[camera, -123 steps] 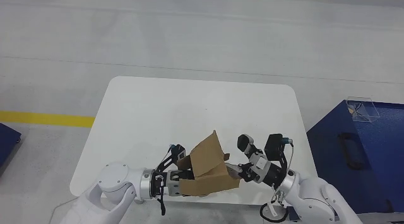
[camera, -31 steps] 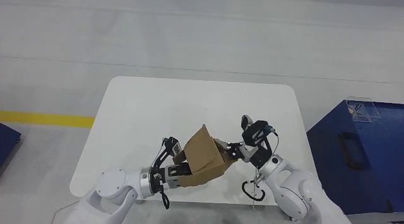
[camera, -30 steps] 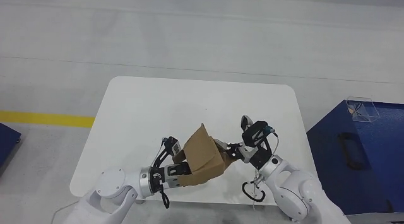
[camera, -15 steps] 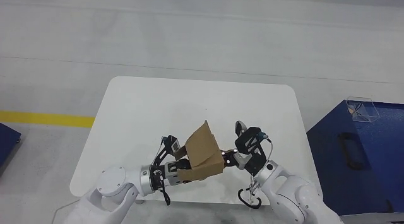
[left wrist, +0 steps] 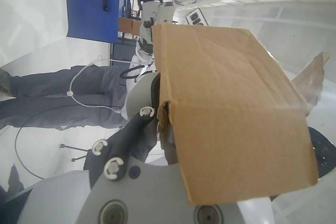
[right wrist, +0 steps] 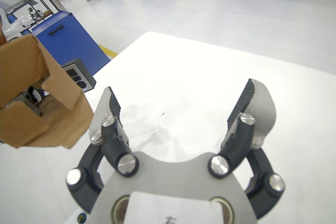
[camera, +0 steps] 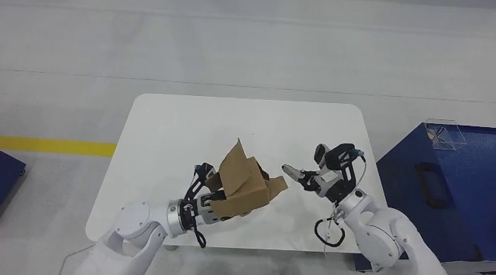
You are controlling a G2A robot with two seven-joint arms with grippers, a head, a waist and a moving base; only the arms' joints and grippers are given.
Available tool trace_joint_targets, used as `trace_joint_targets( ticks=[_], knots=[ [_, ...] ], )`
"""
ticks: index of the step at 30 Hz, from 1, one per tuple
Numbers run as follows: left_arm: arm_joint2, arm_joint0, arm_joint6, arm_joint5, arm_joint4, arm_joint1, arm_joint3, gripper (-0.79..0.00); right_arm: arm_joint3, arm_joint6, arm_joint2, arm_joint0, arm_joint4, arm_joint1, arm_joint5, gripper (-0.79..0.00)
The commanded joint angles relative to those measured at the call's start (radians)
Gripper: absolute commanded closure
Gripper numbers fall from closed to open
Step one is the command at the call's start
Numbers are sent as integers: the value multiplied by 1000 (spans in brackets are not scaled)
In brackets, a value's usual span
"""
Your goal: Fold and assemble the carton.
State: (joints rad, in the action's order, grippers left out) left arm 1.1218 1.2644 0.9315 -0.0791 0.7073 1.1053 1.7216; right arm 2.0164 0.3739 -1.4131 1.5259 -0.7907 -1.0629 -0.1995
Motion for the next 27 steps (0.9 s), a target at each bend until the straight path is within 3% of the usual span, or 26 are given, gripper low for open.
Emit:
trace_joint_targets(
  ticks=[1, 7, 14, 27],
  knots=[
    [4, -3, 2, -6, 7, 0, -3, 0, -22, 52, 2, -2, 42, 2, -38, -785],
    [5, -9, -2, -21, 10, 1, -3, 0, -53, 135, 34, -13, 178, 2, -145, -785],
    [-12, -15, -1, -33, 1, 4, 6, 0, -60, 206, -9, -33, 399, 8, -240, -785],
    [-31, -13, 19, -27, -54, 3, 13, 0, -42, 192, -26, -35, 388, 13, -246, -785]
  ],
)
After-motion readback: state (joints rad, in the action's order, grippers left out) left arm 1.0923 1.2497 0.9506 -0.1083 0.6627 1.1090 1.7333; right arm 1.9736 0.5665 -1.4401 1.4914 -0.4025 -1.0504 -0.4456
